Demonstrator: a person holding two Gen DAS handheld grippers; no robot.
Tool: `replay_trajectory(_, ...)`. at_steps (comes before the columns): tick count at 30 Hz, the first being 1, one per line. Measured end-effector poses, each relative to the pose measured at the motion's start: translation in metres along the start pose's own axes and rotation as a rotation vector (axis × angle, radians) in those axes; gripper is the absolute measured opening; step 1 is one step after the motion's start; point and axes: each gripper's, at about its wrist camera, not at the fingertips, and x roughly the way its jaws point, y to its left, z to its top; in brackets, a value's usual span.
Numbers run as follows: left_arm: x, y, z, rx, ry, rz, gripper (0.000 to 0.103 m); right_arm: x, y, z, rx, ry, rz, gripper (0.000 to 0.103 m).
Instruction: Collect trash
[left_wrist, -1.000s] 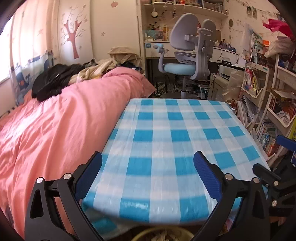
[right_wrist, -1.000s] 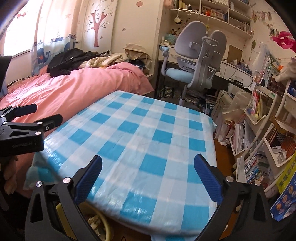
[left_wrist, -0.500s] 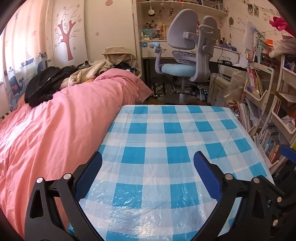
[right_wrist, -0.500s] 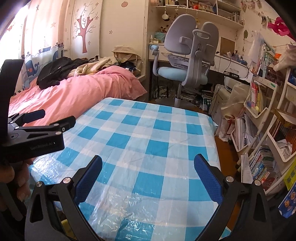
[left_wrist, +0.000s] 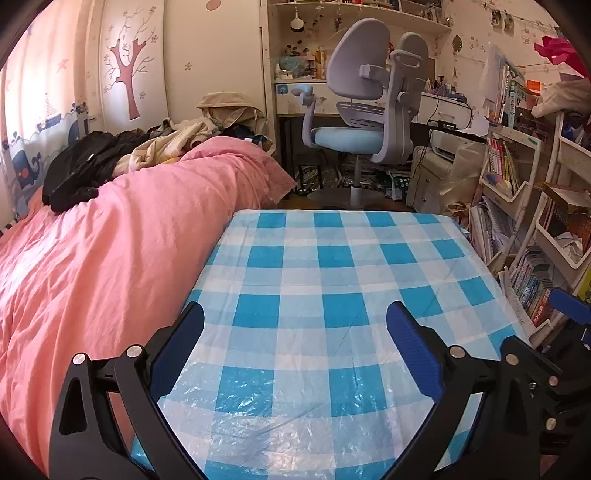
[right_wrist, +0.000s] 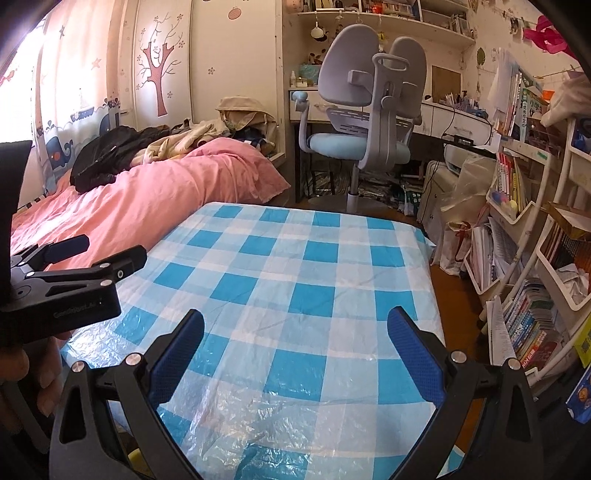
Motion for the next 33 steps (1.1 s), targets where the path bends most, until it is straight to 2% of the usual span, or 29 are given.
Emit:
replay_trajectory(12, 0.005, 0.0, 0.003, -0.006, 0.024, -0.004, 0.095, 0.003, -0.003, 0.002, -0.012, 0.007, -0.005, 0.095)
replay_trajectory(21, -0.001, -0.008, -0.001, 0.033, 0.024, -0.009, 0.095, 0.001, -0.004, 0.0, -0.012, 0.013, -0.013, 0.095)
replay_trajectory(33, -0.006, 0.008, -0.005, -0.006, 0.032, -0.022, 0.095, 0.004, 0.007, -0.006, -0.036, 0.035, -0.02, 0.095)
